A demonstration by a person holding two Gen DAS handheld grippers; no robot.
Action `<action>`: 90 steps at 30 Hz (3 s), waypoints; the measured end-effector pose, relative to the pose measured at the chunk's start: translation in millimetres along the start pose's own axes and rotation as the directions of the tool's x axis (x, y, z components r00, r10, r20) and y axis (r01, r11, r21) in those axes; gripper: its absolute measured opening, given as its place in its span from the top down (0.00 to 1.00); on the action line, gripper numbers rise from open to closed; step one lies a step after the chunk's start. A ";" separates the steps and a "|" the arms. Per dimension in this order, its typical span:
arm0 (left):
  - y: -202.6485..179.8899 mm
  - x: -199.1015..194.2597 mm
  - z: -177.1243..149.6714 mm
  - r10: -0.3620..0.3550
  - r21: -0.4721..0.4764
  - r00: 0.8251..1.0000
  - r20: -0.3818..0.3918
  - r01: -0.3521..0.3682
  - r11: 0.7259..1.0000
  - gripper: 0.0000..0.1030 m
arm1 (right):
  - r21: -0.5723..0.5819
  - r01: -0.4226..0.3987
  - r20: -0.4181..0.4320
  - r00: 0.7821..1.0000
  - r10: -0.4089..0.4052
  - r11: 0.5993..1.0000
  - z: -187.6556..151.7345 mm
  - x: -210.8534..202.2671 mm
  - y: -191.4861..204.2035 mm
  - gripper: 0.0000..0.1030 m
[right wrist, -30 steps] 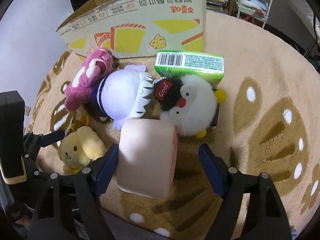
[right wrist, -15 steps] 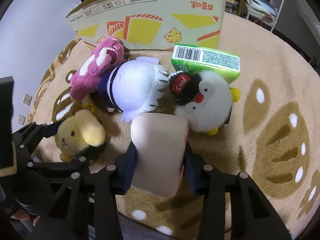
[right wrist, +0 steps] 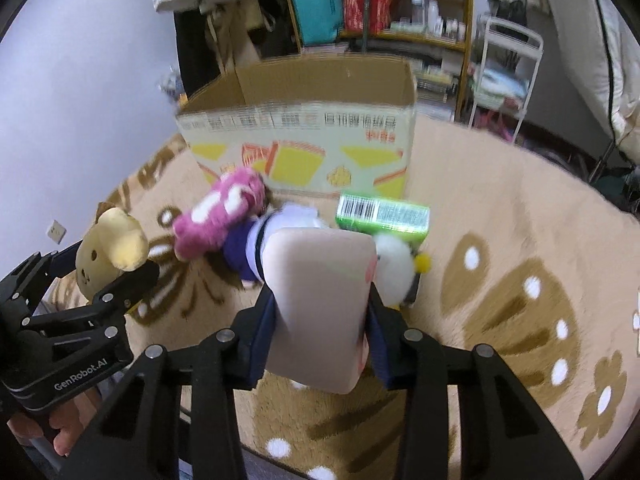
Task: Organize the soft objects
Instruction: 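Close the left tool on the yellow dog while the right tool grips the pink roll, then carry the yellow dog and pink roll into the box and open both tools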
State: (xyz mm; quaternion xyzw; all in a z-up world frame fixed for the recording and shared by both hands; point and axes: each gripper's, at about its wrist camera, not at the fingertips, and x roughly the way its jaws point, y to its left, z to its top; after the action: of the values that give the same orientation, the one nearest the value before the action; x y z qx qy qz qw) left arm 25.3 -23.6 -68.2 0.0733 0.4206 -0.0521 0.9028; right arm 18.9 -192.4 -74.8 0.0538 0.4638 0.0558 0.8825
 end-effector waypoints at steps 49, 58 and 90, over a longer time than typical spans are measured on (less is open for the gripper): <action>-9.1 -44.0 70.1 0.004 0.032 0.926 0.378 -0.017 0.999 0.21 | -0.061 0.038 0.398 0.917 -0.011 0.997 58.7 -43.0 -1.2 0.57; -7.3 -16.3 105.7 0.000 0.048 0.927 0.376 -0.020 0.999 0.21 | -0.077 0.031 0.401 0.916 0.002 0.997 89.7 -22.8 -7.6 0.57; -14.8 86.9 152.6 -0.026 0.025 0.980 0.197 0.021 0.999 0.09 | -0.052 -0.035 0.344 0.938 0.051 0.998 127.3 42.6 -52.9 0.24</action>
State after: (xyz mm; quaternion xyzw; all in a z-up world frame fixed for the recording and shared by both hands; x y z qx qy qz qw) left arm 193.4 -67.9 -39.2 0.0730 0.3293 -0.0744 0.9384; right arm 150.5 -243.9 -45.4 0.0531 0.2991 0.0752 0.9498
